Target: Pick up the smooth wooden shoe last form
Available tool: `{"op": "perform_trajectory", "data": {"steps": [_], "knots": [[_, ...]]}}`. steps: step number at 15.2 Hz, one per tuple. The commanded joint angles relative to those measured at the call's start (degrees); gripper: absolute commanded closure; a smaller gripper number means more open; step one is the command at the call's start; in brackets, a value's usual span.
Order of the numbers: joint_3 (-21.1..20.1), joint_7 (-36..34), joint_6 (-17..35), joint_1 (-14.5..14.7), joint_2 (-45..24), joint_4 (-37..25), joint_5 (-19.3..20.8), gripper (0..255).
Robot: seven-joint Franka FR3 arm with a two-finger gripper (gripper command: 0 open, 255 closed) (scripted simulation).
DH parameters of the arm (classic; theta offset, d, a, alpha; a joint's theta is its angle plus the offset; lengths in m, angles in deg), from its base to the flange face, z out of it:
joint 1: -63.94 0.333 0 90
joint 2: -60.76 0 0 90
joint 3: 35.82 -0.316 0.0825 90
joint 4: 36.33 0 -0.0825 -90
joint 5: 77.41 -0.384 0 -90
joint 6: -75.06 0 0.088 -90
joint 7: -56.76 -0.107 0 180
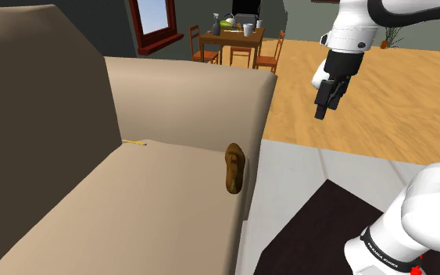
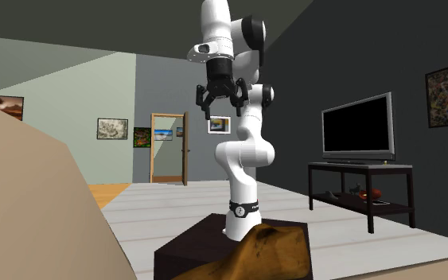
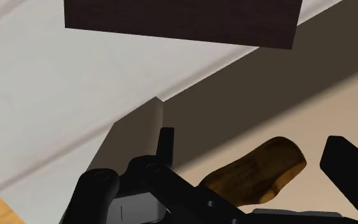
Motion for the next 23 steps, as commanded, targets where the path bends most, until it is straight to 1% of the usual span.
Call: {"op": "perform_trajectory", "data": {"steps": [1, 4, 8, 11, 14, 17, 19, 23], "knots": [[0.0, 0.0, 0.0, 0.0, 0.0, 0.0, 0.0, 0], [-4.1, -7.7, 5.5, -0.8, -1.3, 3.0, -2.0, 0], [-9.7, -17.9, 13.1, -1.9, -4.8, 5.5, -4.1, 0], [-13.9, -25.6, 18.8, -3.0, -8.9, 6.1, -4.9, 0], [-17.9, -33.5, 24.4, -4.5, -14.0, 5.8, -4.7, 0], [-21.8, -41.9, 29.5, -6.4, -19.9, 4.4, -3.3, 0], [-24.2, -47.8, 32.7, -7.7, -24.3, 3.0, -1.5, 0], [-28.1, -60.5, 37.7, -10.3, -34.1, -1.0, 4.5, 0]]}}
